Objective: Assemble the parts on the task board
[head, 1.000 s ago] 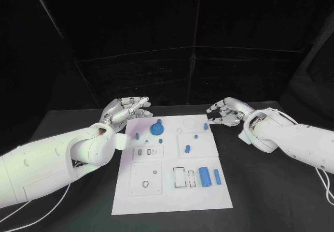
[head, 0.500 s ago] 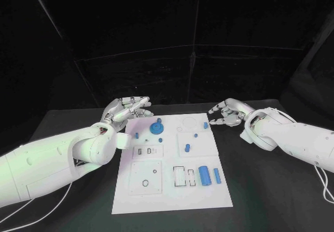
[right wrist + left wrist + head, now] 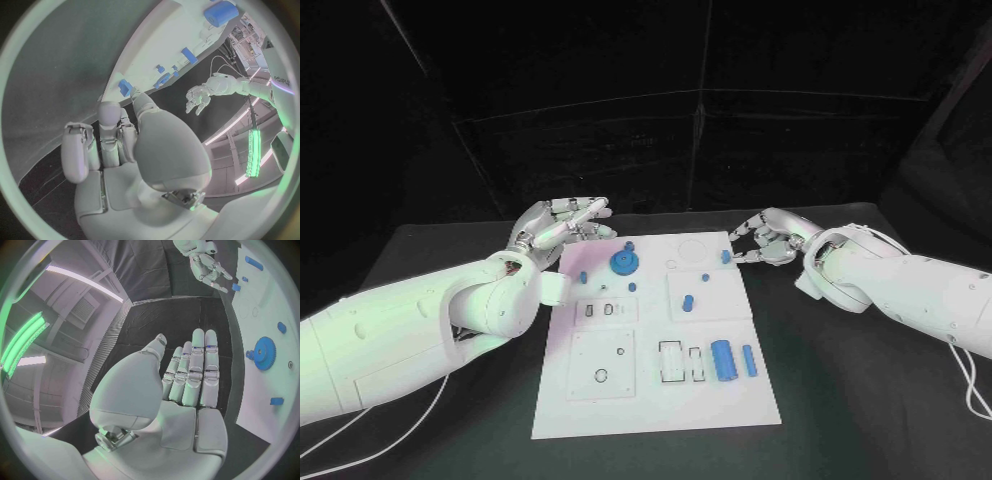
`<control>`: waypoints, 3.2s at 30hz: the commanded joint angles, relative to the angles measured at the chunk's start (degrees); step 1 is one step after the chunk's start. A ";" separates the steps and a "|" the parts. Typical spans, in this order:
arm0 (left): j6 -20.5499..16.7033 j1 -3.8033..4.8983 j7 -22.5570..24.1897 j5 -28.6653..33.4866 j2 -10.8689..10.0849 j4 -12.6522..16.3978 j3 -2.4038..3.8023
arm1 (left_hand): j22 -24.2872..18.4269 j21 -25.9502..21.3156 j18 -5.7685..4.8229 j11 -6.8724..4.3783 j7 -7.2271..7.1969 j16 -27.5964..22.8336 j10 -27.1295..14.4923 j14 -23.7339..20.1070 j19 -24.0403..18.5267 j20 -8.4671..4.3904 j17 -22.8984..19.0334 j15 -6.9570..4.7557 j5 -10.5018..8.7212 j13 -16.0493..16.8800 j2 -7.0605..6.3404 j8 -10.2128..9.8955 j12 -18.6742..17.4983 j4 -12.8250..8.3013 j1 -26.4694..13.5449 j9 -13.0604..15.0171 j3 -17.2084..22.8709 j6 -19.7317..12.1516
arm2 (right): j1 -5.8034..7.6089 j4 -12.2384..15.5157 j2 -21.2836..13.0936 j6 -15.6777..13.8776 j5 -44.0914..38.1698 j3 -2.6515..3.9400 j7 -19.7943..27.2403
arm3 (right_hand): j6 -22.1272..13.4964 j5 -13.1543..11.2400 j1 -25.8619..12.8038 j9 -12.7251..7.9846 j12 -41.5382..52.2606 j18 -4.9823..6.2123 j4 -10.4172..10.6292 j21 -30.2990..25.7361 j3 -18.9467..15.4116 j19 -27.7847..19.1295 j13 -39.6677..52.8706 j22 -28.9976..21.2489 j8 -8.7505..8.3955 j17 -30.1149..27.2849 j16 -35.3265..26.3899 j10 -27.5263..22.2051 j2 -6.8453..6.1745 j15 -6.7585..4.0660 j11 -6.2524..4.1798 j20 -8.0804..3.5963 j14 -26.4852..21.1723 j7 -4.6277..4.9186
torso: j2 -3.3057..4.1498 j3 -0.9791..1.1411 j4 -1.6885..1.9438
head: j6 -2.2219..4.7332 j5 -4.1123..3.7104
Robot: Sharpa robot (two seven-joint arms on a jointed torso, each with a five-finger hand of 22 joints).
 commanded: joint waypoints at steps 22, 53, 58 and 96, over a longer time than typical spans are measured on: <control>0.73 0.07 0.54 -0.28 0.09 -0.09 0.05 | -0.11 -0.01 0.80 0.16 0.05 -0.24 0.42 0.38 0.47 0.03 0.10 -0.18 -0.22 -0.05 0.60 -0.22 -0.32 -0.46 0.28 -0.04 0.02 0.27 | -0.78 -2.46 2.76 1.22 -2.05 0.02 -1.78 | 1.45 -0.18 -0.31 0.20 0.34 -0.45 -0.25 0.33 0.27 1.20 6.32 4.41 0.44 -0.03 -0.08 0.33 1.40 -0.04 -0.11 -0.10 -0.11 0.23 | -0.02 0.12 -0.01 | -0.04 0.12; 0.83 0.07 0.38 -0.28 0.10 -0.13 0.05 | -0.12 -0.02 0.80 0.16 0.06 -0.28 0.44 0.39 0.48 0.02 0.17 -0.19 -0.21 -0.05 0.62 -0.24 -0.35 -0.52 0.35 -0.04 0.03 0.29 | -0.91 -3.10 3.92 1.22 -2.81 0.03 -3.21 | 6.67 -1.78 -0.75 0.49 1.02 -0.50 -0.91 0.47 2.08 1.35 7.11 4.73 1.98 -0.01 -0.08 1.06 3.12 -0.69 -1.02 -0.61 -0.09 -0.85 | -0.03 0.16 -0.02 | -0.22 0.00; 0.84 0.07 0.35 -0.28 0.06 -0.12 0.05 | -0.12 -0.02 0.80 0.16 0.06 -0.28 0.44 0.39 0.48 0.02 0.17 -0.19 -0.21 -0.05 0.62 -0.24 -0.35 -0.52 0.35 -0.04 0.03 0.29 | -0.94 -3.16 4.18 0.84 -2.81 0.03 -3.81 | 6.65 -1.82 -0.90 0.45 0.95 -0.49 -0.88 0.45 2.07 1.33 7.04 4.67 1.91 -0.04 -0.11 1.01 3.06 -0.70 -1.02 -0.64 -0.09 -0.83 | -0.04 0.16 0.04 | -0.24 0.00; 0.89 0.13 0.24 -0.28 -0.61 -0.58 0.06 | -0.15 -0.04 0.80 0.18 0.09 -0.35 0.44 0.39 0.50 0.01 0.25 -0.18 -0.22 -0.06 0.64 -0.29 -0.41 -0.58 0.39 -0.05 0.02 0.29 | -0.21 15.64 1.46 -10.10 -1.24 0.16 -18.74 | 11.89 -2.24 -0.92 1.18 0.57 -0.43 -2.78 0.26 6.98 1.25 7.02 4.36 3.56 -0.03 -0.32 1.31 5.62 -2.15 -2.83 -2.07 0.04 -2.91 | -0.08 0.04 0.15 | -0.37 0.55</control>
